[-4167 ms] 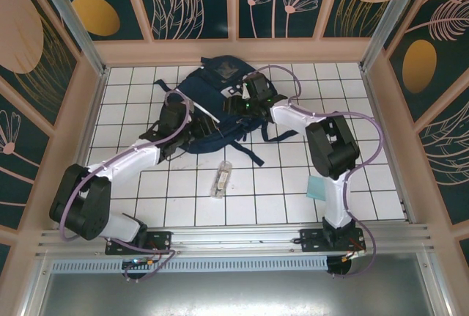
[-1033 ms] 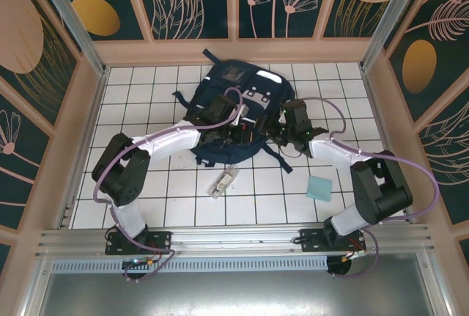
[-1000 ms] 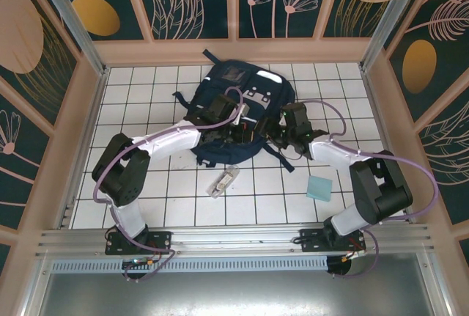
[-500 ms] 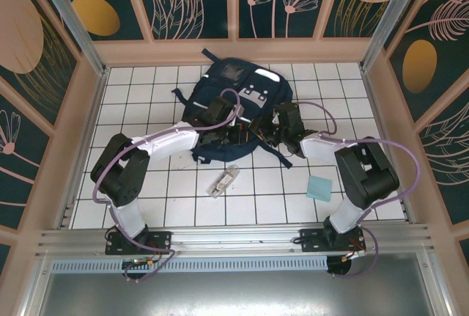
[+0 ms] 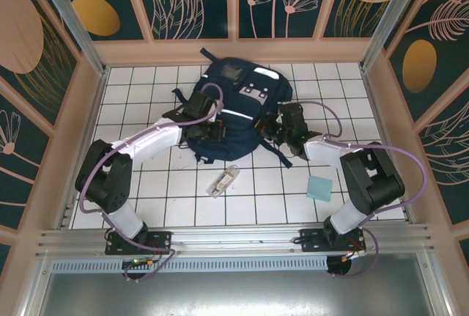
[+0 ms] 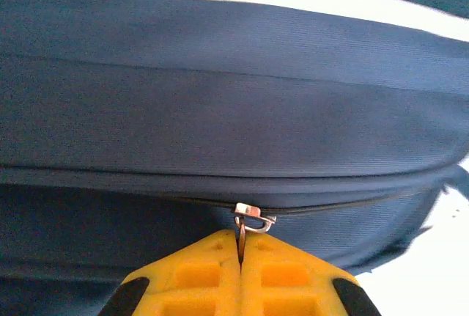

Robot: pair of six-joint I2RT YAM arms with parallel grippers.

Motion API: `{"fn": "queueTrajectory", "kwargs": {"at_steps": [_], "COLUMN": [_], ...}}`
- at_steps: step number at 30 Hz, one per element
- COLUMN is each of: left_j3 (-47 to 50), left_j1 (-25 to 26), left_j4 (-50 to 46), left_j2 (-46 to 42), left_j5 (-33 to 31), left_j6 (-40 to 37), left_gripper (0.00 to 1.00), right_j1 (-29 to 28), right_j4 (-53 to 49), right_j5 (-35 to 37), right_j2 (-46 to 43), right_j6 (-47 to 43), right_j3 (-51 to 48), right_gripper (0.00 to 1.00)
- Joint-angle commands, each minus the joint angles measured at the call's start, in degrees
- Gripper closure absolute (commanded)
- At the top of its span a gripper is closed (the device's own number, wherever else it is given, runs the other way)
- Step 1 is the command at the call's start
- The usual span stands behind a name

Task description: Pack books, pencil case, and school supplies into a backpack

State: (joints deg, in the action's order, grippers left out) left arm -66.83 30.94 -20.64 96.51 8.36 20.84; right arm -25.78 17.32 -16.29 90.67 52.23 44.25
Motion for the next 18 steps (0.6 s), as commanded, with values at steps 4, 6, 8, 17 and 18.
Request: {"fn": "queueTrajectory", "kwargs": {"at_steps": [4, 6, 8, 17, 18], "left_j3": [2.1, 1.2, 1.3, 1.6, 1.9], "left_j1": [-8.6, -9.0, -8.8, 0.8, 2.0], "left_j4": [-8.2, -8.4, -7.0, -1.5, -0.2], "left_j2": [0.3, 0.7, -0.1, -3.8, -3.7], "left_j5": [-11.7, -11.0, -6.4, 4.4, 5.5], "left_j6": [-6.3, -5.3, -4.2, -1.3, -0.2], "left_gripper": [1.00, 1.00, 1.00, 1.00, 1.00], "right_j1": [4.2, 5.7, 7.6, 15.4, 15.4], "right_j4": [-3.5, -4.6, -5.5, -7.9, -8.2], "right_j5": [7.3, 8.0, 8.9, 8.3, 7.9], "right_j2": [-4.3, -5.0, -5.1, 0.0, 0.6], "right_j6": [-6.3, -7.4, -8.9, -14.1, -14.3], "right_j3": [-0.7, -0.7, -0.2, 7.4, 8.4], "right_gripper": [1.00, 1.00, 1.00, 1.00, 0.91]}}
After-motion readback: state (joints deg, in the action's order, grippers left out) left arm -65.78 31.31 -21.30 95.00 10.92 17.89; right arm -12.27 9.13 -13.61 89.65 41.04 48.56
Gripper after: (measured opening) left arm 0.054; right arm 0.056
